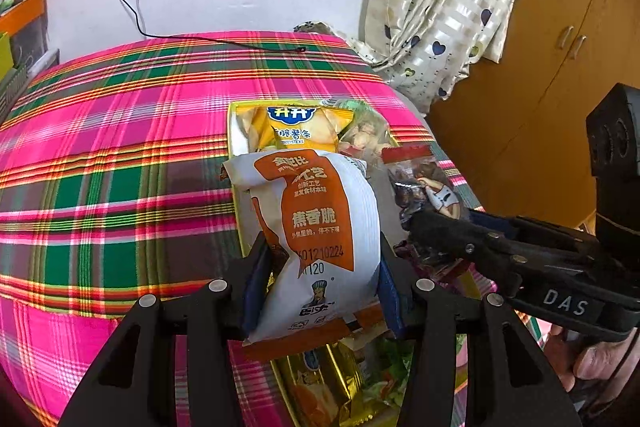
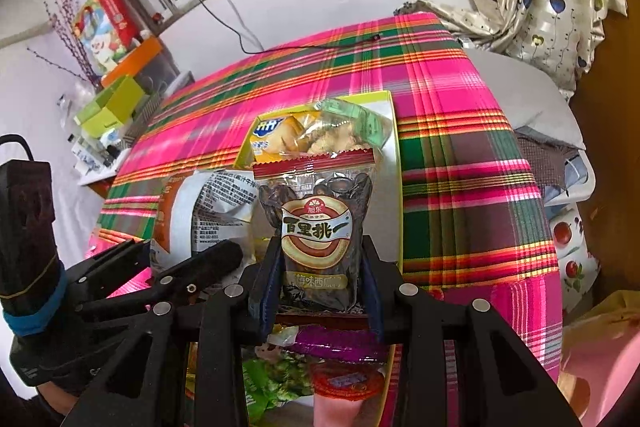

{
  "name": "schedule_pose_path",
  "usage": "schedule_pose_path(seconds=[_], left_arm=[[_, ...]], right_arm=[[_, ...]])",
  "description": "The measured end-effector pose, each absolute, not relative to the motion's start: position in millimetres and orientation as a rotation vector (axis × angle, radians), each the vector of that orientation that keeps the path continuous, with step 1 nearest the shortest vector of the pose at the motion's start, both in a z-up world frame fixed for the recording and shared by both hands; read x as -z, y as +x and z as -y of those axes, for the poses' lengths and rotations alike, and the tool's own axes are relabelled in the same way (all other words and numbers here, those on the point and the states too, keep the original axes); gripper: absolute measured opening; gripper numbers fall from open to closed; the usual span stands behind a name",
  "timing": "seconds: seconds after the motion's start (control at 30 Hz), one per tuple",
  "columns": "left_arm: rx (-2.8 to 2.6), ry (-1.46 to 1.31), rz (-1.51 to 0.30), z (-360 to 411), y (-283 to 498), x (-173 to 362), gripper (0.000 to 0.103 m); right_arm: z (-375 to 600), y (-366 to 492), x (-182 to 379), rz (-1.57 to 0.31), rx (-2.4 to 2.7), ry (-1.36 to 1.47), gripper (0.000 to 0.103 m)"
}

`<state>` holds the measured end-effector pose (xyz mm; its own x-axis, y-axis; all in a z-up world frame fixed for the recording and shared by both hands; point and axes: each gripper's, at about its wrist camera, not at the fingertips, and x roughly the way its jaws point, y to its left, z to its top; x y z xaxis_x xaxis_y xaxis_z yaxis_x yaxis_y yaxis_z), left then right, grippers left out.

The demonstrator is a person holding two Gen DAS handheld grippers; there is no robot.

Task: Organize snacks
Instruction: 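Lower both snacks into the box and open both tools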

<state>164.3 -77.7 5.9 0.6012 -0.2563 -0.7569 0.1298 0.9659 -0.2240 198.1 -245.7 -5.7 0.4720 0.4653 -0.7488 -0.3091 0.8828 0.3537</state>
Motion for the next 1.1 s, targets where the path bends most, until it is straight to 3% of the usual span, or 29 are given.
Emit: schedule_pose_path(seconds=[0.97,1.1], left_arm=[[0.262,-0.202,-0.866,66.9,164.1,-14.7,0.056],[0.28,-0.222,-0.853,64.8,162.0,-17.9,0.056]], right_arm=[[243.3,191.6,-3.9,-0.931,-0.478,0.139,0.038],[242.6,188.1,-7.7,-0.912,-0.479,0.124,0.032]])
